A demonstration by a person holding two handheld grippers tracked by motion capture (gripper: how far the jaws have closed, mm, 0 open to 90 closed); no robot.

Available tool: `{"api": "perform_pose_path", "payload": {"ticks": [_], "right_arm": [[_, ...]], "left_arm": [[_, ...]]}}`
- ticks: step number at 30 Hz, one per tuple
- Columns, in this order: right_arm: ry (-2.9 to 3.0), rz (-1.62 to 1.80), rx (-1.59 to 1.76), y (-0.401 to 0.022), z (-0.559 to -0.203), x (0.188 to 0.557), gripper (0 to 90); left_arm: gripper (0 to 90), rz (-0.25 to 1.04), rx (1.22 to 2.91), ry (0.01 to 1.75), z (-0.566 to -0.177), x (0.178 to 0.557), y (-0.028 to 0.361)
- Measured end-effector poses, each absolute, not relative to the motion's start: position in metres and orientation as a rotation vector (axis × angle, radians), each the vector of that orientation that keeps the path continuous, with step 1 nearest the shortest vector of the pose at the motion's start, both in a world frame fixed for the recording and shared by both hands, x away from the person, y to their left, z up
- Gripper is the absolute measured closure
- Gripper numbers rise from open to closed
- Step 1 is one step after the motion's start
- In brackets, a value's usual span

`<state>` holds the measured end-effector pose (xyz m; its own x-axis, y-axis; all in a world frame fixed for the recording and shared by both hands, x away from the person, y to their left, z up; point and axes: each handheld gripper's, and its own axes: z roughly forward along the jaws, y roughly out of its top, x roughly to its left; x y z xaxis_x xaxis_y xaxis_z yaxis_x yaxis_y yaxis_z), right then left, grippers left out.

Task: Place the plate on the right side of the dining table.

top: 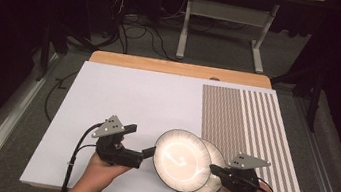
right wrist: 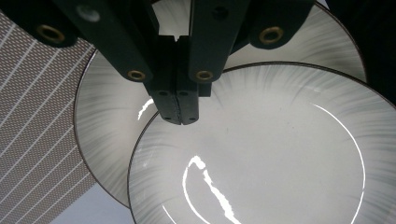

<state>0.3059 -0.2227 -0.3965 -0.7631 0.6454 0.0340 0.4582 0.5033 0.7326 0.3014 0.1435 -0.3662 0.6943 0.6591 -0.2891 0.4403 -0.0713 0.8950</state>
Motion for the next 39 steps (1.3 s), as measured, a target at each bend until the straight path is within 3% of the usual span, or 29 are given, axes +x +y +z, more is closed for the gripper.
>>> {"api": "perform_pose_path", "payload": {"ticks": [17,29,33,39], "right_arm": [[2.537,1.091,0.903,-0.209,-0.4,0.305,90.0],[2.545,1.085,0.891,-0.205,-0.4,0.305,90.0],[2.544,1.084,0.892,-0.205,-0.4,0.305,90.0],[2.543,1.081,0.883,-0.205,-0.4,0.306,90.0]], "left_arm": [[4.3,-0.045,1.82,0.967,-0.394,0.315,0.12],[24.0,-0.155,1.769,1.051,-0.398,0.32,0.112],[33.4,-0.153,1.802,1.1,-0.397,0.322,0.11],[40.0,-0.16,1.82,1.127,-0.398,0.322,0.108]]}}
